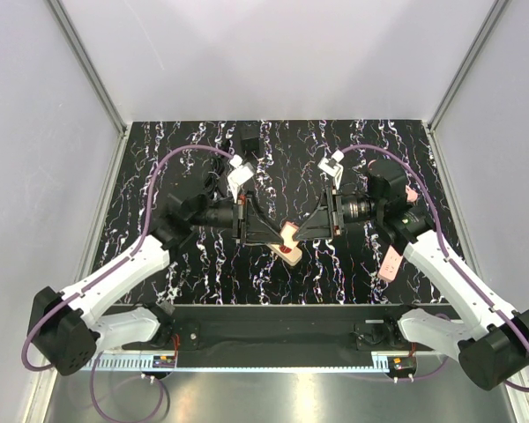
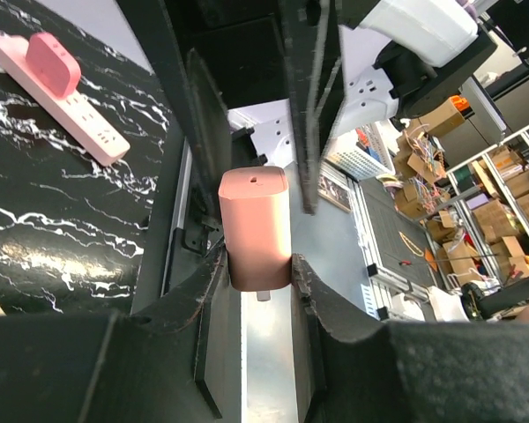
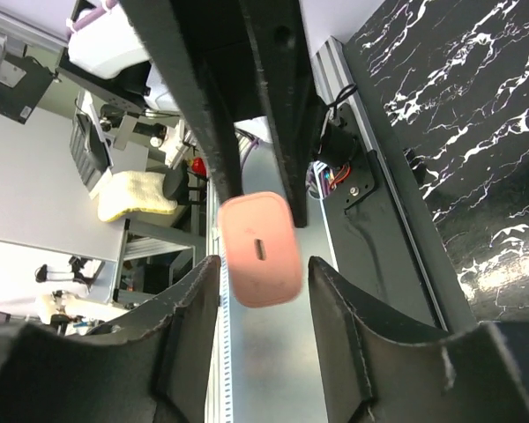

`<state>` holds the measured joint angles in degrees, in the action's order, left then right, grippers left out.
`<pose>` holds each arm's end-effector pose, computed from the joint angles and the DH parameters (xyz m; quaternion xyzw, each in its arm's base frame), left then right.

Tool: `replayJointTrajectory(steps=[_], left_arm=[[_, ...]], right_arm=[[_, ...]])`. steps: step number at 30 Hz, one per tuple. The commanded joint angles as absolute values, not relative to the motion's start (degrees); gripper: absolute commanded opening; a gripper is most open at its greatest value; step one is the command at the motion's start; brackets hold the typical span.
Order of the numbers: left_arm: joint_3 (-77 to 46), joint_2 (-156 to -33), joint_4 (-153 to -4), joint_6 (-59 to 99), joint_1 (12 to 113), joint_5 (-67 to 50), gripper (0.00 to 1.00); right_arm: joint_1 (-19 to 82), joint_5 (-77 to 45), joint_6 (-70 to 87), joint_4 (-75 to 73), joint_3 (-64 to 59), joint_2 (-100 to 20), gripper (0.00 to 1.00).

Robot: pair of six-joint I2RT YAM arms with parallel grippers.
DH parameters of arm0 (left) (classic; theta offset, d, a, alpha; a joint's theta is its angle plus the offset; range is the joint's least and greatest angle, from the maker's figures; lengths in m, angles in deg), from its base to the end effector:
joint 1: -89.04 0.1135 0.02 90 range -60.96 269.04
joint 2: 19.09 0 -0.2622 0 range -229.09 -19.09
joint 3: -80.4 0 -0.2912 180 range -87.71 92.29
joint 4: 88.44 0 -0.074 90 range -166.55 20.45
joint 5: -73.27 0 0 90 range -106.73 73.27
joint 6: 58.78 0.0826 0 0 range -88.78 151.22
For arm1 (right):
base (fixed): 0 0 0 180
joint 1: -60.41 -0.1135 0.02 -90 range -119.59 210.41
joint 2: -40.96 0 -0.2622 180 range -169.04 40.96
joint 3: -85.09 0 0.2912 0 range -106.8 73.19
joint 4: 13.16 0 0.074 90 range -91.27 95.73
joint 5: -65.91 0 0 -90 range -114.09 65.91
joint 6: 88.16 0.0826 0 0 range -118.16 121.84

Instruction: Insert the plug

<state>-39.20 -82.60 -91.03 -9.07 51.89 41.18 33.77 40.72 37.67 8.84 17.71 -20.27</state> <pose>0.2062 -0.2440 0.3313 0.3236 0.6306 -0.6536 0.2654 0.2242 0.1961 0.3447 -0.2681 0.6973 0.6295 0.2135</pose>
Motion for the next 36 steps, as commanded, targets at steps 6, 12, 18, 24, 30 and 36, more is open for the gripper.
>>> replayJointTrajectory(steps=[6,12,18,24,30,36], left_arm=[[-35.5,-85.9,-92.6,-8.9,51.7,44.8,0.0],[-32.1,-86.7,-82.9,-2.7,52.7,41.3,0.79],[-31.3,-84.9,-66.2,0.6,64.9,30.3,0.99],[-33.9,-87.7,-55.3,3.1,79.5,20.1,0.99],[-37.3,-86.2,-54.2,4.8,82.8,9.9,0.99],[-37.8,-85.3,-54.1,5.6,82.8,10.2,0.99]], right_arm=[[33.1,42.8,34.4,9.5,16.4,-19.5,0.35],[33.1,36.8,31.6,14.5,15.5,-20.3,0.0],[33.0,23.6,23.7,25.5,14.4,-24.8,0.0],[30.4,4.1,20.2,29.9,12.3,-31.3,0.0],[23.5,-11.9,19.4,22.8,17.6,-31.6,0.0],[21.8,-18.2,21.5,15.8,23.3,-29.8,0.0]])
